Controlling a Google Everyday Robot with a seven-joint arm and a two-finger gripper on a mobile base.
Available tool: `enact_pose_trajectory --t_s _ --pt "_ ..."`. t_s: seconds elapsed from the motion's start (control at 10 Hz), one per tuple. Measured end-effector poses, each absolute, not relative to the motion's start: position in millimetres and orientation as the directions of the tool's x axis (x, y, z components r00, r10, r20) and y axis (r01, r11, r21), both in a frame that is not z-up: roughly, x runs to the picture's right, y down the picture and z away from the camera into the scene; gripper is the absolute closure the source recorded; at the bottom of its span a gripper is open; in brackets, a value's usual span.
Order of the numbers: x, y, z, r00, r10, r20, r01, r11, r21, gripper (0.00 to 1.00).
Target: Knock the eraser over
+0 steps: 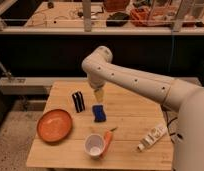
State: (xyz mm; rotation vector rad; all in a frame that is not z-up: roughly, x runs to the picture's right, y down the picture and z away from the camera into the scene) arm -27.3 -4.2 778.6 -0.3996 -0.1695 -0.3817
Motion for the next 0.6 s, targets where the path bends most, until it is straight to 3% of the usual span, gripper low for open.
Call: enact_pose_trajectory --t_s 0.6 --pt "-36.4 -9.7 796.5 0.904 -0.348 0.248 0.417 0.846 -0.331 0.20"
